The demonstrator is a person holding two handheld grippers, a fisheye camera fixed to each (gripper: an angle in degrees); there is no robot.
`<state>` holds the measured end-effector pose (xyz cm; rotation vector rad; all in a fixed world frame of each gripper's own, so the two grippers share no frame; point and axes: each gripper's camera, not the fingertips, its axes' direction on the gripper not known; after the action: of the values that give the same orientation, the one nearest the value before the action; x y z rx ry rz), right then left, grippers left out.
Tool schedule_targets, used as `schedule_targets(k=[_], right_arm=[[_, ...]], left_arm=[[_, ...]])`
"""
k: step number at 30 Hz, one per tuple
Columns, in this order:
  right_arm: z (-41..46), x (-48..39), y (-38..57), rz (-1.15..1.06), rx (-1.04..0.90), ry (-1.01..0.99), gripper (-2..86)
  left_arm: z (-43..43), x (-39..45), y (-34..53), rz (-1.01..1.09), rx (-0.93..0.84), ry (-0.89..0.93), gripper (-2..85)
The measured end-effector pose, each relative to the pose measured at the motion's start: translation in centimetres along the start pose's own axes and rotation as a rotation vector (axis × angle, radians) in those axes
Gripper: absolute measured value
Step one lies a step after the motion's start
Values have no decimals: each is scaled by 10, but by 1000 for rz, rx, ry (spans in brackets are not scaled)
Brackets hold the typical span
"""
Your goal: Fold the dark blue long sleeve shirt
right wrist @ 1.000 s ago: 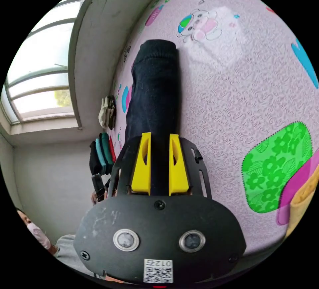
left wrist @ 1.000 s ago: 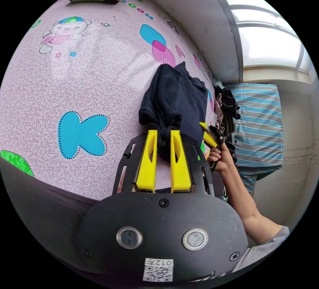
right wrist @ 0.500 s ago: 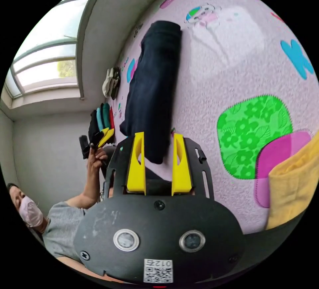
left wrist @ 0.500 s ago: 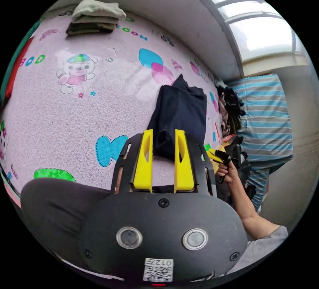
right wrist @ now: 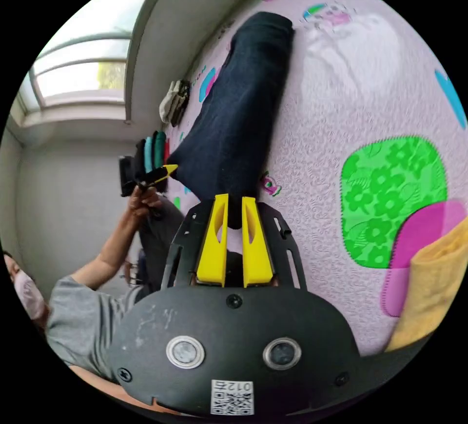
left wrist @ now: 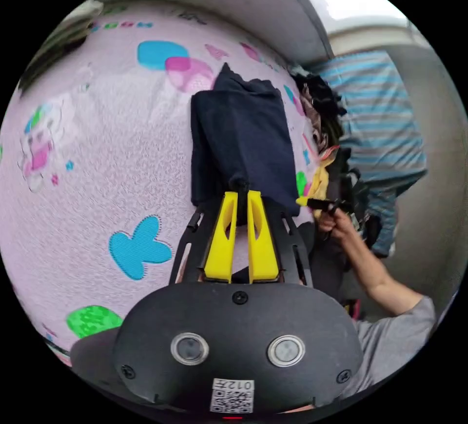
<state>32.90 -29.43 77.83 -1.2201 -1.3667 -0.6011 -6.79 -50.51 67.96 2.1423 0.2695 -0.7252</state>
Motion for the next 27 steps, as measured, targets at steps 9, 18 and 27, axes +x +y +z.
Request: schedule_targets(k=[9, 18, 27], right_arm=[[-15, 23, 6, 85, 5, 42, 74], [-19, 40, 15, 126, -44, -87, 89], [-27, 34, 8, 69, -63, 40, 61]], left_arm=[[31, 47, -43, 48, -289, -154, 44], [22, 77, -50, 29, -273, -119, 35], [36, 145, -50, 188, -441, -319, 16]])
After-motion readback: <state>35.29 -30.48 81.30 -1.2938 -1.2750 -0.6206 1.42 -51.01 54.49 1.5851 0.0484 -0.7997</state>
